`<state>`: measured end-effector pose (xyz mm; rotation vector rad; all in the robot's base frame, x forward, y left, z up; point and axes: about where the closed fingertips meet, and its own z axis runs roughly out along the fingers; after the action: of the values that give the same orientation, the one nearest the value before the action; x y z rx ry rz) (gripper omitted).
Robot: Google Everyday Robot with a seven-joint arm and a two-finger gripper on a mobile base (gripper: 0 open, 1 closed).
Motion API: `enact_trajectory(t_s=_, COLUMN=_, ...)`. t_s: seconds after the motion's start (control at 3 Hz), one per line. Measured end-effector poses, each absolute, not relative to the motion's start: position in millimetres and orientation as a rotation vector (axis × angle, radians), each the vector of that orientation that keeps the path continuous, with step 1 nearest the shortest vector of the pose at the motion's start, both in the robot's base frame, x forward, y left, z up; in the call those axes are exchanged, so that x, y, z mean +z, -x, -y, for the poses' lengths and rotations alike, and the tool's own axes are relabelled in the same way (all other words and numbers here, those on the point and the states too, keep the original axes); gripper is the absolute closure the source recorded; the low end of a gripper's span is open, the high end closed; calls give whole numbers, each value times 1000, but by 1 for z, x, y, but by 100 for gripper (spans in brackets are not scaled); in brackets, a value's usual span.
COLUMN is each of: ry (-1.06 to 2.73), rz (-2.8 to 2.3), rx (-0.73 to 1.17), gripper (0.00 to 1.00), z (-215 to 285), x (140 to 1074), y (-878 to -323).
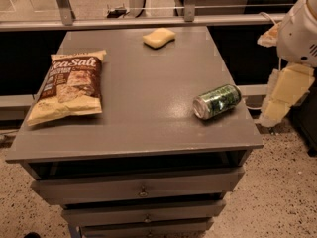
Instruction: Pick sponge
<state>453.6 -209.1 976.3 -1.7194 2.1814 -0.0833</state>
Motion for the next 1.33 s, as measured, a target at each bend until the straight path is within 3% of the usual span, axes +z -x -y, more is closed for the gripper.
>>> enact_trajectory(t_s=1.0, ry=1514, rz=-1861, rx=104, gripper=0, z=129, x=970, y=-622)
enact_trajectory(t_s=1.33, ry=1444, rz=-1837, rx=147, gripper=0, z=107, x=961, y=-652)
